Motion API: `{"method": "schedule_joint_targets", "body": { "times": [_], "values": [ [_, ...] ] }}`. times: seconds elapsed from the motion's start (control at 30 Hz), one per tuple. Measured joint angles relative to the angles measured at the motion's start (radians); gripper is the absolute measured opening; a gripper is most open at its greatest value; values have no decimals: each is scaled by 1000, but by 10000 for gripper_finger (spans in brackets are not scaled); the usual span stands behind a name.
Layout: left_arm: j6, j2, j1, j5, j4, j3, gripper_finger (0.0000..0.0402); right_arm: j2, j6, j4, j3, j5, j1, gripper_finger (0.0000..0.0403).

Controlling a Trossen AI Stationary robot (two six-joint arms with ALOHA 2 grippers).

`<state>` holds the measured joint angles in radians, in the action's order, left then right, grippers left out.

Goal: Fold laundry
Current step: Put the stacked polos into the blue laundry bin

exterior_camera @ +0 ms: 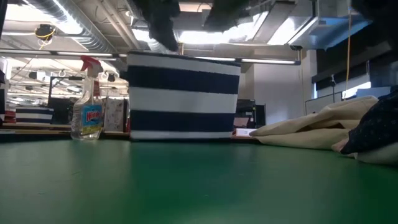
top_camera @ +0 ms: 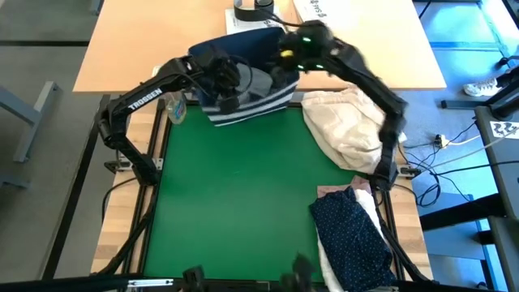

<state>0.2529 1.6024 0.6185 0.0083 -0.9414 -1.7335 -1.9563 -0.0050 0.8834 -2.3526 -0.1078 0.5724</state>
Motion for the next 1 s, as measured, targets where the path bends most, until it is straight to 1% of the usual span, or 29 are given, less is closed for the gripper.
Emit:
{"method": "schedule_joint_targets", "body": {
  "times": [0.1,0.17,0.23,0.37,0.43,0.5,0.63,0.77,0.83,0.9,1.0],
  "values": [
    [18,-2,-9,8,-40,-65,159,93,-14,93,-6,3,-72,136],
    [32,-3,-17,21,-65,-95,173,130,-27,191,-3,25,-127,136],
    [44,-3,-29,83,-72,-107,180,148,-26,292,1,67,-187,136],
    [41,-2,-73,245,-70,-109,184,196,31,479,2,125,-309,136],
    [24,-2,-115,280,-69,-109,184,217,69,560,-2,134,-373,136],
    [7,-2,-164,280,-67,-109,184,224,104,626,-1,152,-439,136],
    [-65,-1,-275,209,-60,-109,184,232,166,688,5,228,-577,136],
    [-185,-1,-386,105,-26,-108,184,315,238,681,106,249,-717,136],
    [-247,-1,-439,40,-7,-108,184,369,303,682,217,272,-790,136],
    [-317,-1,-489,-24,27,-95,183,434,368,642,355,272,-867,136],
    [-418,0,-557,-79,37,-65,180,562,487,563,580,254,-987,136]
  ]
}}
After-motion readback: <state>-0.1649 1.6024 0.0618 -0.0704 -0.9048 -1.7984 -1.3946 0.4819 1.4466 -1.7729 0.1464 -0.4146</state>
